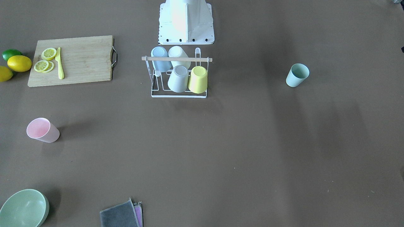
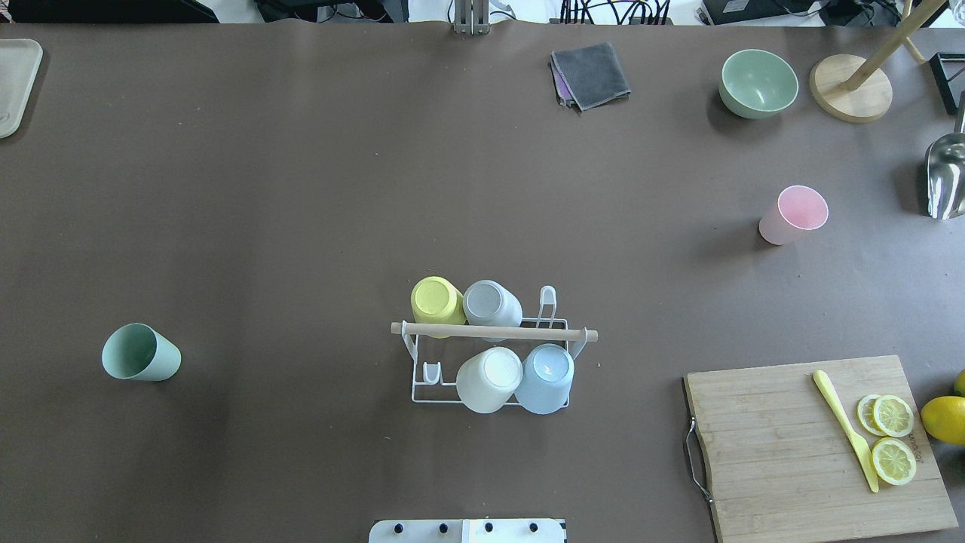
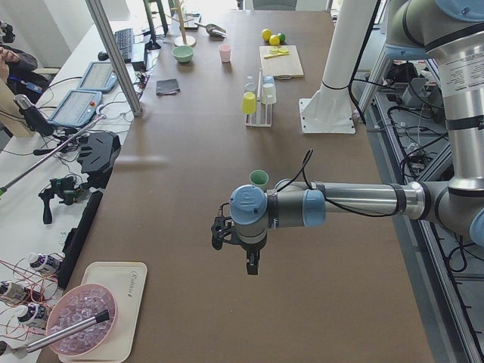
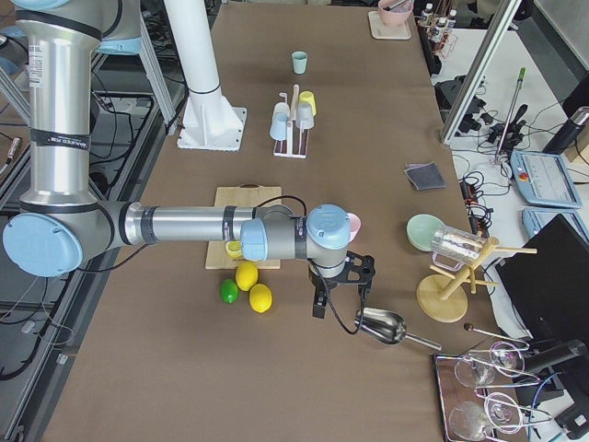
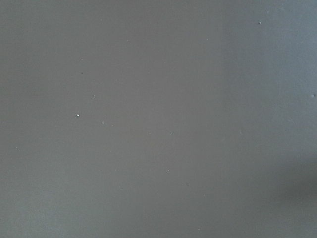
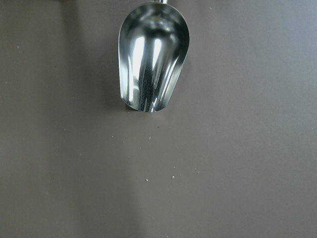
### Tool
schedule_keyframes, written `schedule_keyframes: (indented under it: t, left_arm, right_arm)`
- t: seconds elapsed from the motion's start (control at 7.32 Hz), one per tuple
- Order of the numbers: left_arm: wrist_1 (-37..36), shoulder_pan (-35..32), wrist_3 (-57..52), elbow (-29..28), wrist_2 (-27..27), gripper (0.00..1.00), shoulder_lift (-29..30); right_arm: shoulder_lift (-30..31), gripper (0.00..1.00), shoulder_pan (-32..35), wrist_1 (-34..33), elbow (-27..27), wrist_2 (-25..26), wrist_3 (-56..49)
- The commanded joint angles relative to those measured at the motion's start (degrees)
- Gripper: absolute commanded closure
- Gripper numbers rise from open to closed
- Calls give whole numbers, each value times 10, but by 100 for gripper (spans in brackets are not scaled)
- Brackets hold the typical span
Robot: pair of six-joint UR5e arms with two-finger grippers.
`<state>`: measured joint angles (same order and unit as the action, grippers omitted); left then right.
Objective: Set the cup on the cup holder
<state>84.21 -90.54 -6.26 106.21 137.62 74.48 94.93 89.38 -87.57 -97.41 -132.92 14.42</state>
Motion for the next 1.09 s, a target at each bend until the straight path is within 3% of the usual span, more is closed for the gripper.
schedule_keyframes:
  t: [0.0,0.55,0.96]
  left_arm:
    - [0,0,-1,1,0,1,9]
    - [37,1,-2,1,-1,1,19]
    - [57,7,-2,22,-4,1,23]
  right_arm:
    - [0,0,0,0,2,2,0]
    - [0,0,-5,-1,-28,2,-1]
    - [-47,0,-94,-8,-47,28,3]
